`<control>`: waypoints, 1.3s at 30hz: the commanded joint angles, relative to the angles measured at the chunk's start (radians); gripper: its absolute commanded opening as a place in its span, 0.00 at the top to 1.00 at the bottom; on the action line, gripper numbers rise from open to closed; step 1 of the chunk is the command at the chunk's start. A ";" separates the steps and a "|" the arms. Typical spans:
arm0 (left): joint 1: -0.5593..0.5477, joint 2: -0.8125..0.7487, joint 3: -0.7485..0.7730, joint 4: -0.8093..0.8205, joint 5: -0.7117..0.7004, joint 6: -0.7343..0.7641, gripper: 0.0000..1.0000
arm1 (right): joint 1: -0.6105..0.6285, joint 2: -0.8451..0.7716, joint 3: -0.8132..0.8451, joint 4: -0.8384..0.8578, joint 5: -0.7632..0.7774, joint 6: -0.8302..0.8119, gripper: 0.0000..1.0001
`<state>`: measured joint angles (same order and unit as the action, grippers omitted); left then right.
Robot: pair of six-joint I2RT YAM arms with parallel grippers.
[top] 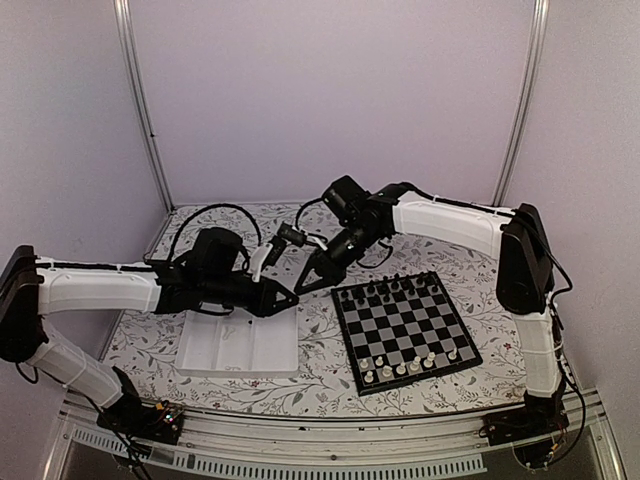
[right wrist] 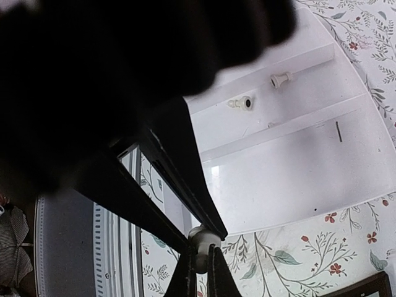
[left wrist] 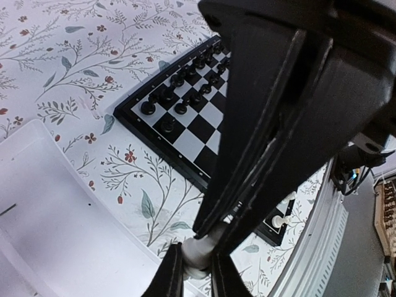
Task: Set up the chess pieces on the board
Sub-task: Place the chess piece on the chessboard.
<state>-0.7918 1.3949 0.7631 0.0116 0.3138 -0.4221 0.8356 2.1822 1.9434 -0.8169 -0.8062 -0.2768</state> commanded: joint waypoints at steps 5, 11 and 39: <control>-0.023 0.049 0.000 -0.007 0.025 0.048 0.87 | -0.082 -0.091 0.000 0.009 0.037 -0.026 1.00; -0.025 0.106 0.007 -0.003 0.062 0.080 0.83 | -0.092 -0.139 -0.051 0.009 0.009 -0.052 1.00; -0.034 0.014 -0.043 0.036 0.014 0.123 0.76 | -0.101 -0.312 -0.320 -0.078 0.280 -0.250 1.00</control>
<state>-0.8135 1.4532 0.7300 0.0742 0.3767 -0.3149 0.7433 2.0258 1.7470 -0.8581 -0.7109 -0.4282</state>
